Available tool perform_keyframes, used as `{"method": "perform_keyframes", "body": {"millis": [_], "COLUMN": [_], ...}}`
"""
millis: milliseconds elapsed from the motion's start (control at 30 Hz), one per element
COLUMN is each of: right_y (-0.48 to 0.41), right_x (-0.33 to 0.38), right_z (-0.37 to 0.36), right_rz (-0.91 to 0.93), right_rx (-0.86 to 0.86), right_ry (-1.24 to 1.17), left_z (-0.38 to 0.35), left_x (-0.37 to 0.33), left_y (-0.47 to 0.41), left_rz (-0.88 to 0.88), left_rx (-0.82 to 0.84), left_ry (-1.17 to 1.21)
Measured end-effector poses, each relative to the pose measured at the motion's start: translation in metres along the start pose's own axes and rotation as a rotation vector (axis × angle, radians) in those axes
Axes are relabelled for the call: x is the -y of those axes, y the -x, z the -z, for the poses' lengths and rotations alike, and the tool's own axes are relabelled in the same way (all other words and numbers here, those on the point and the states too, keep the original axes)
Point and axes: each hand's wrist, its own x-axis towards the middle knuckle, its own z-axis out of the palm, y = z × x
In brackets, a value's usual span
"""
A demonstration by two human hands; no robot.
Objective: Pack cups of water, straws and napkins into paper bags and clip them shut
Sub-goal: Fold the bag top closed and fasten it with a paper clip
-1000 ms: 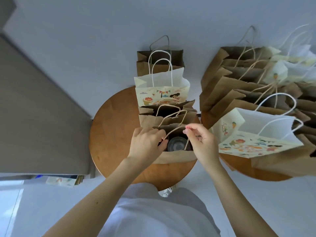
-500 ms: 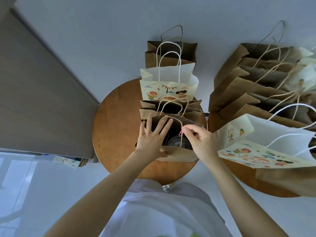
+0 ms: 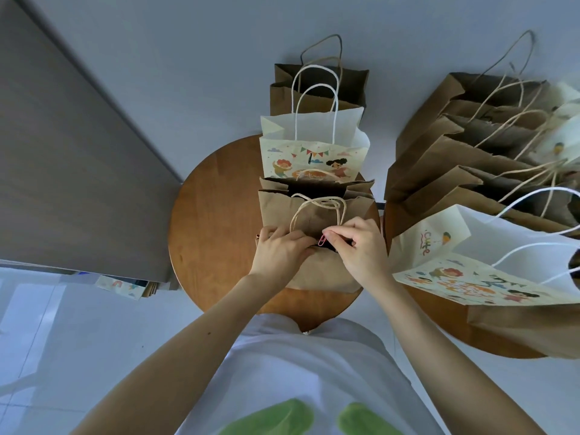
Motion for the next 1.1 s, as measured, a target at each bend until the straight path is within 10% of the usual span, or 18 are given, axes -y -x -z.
{"method": "perform_keyframes", "body": {"millis": [1100], "right_y": [0.014], "right_x": [-0.004], "right_z": [-0.023], "right_rz": [0.121], "right_rx": [-0.141], "right_ry": [0.194], "left_z": [-0.005], "left_x": [0.006], "left_y": [0.006], "left_rz": [-0.047], "left_rx": [-0.006], "left_ry": [0.098]}}
